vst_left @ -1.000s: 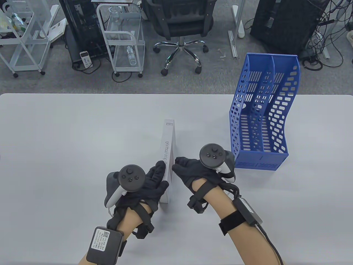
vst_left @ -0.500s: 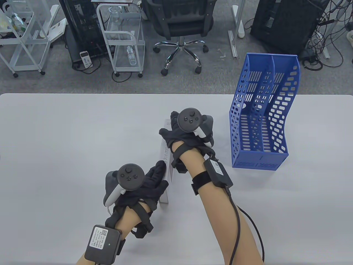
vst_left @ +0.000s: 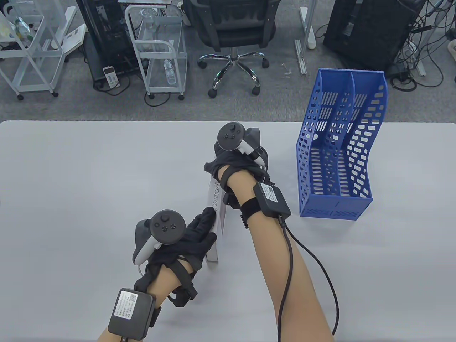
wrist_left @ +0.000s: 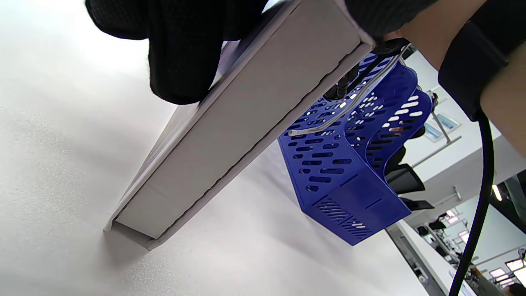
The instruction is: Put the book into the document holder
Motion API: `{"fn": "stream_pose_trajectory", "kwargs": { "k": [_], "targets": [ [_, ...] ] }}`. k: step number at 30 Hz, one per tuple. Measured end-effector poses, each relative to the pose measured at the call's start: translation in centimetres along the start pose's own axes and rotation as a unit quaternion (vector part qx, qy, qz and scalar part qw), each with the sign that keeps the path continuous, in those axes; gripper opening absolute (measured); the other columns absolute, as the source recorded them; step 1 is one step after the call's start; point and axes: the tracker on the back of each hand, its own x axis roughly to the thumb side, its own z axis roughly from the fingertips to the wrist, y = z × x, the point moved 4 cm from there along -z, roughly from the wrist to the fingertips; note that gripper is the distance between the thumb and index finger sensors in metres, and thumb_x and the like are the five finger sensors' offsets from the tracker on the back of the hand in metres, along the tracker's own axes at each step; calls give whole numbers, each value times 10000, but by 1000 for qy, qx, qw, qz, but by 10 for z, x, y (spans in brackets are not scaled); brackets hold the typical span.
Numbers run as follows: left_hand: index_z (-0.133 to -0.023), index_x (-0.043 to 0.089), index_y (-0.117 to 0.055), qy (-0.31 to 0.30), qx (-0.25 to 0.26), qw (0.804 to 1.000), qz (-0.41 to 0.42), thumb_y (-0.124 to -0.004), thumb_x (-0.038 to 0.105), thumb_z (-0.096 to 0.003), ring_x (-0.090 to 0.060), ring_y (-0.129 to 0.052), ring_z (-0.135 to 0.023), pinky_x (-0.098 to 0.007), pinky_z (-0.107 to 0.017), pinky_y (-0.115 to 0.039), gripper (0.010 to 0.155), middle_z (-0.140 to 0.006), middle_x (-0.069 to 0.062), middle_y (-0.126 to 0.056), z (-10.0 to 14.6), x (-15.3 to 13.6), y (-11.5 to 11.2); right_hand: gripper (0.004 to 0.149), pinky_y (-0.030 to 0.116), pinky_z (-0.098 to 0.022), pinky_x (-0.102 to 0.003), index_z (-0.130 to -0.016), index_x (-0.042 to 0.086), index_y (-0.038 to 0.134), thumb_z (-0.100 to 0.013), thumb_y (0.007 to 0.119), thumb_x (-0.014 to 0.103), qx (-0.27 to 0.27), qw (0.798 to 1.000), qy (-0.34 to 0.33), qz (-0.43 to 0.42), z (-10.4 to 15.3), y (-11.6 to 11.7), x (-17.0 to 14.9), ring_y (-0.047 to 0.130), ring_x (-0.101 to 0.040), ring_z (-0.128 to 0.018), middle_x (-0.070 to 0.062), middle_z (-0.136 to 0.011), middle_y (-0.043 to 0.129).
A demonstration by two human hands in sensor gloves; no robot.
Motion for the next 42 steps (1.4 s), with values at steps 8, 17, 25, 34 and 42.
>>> {"fn": "stream_pose_trajectory", "kwargs": {
  "k": [8, 17, 25, 34, 42],
  "targets": [
    [-1050, 472, -387, -3, -18, 1000, 21, -637, 571, -438, -338, -921, -816, -567, -693, -601, 668, -1137, -9, -512, -1, -4, -1, 804, 900, -291, -534, -942, 17, 445, -400, 850, 450, 23, 996, 13, -82, 0, 0, -22, 1009, -553, -482, -322, -988, 461],
    [-1053, 392, -246, 66, 43, 995, 65, -610, 639, -423, -347, -777, -982, -593, -712, -552, 768, -1163, -4, -357, -2, -48, 29, 775, 910, -276, -516, -899, -16, 474, -380, 885, 386, -22, 989, -16, -143, 30, -23, -38, 1010, -553, -478, -316, -940, 524],
    [-1053, 368, -243, 156, 9, 986, 59, -618, 645, -423, -362, -712, -1018, -599, -720, -523, 784, -1157, -16, -280, -10, -98, 23, 746, 906, -338, -507, -892, 33, 481, -370, 902, 359, -147, 956, -134, -216, 104, -53, -49, 985, -537, -551, -253, -947, 539],
    [-1056, 370, -249, 162, 16, 986, 30, -624, 648, -422, -363, -676, -1040, -602, -724, -513, 787, -1157, -12, -252, -10, -97, 23, 709, 910, -360, -492, -878, 78, 533, -350, 923, 346, -377, 877, -293, -43, 217, -83, -30, 998, -506, -569, -206, -959, 571],
    [-1056, 369, -249, 154, 14, 988, 12, -625, 651, -422, -362, -669, -1044, -601, -725, -511, 790, -1155, -10, -236, -11, -90, 22, 699, 907, -364, -504, -880, 74, 547, -347, 923, 326, -482, 819, -302, 76, 294, -121, -33, 995, -513, -578, -210, -962, 581]
  ]
}}
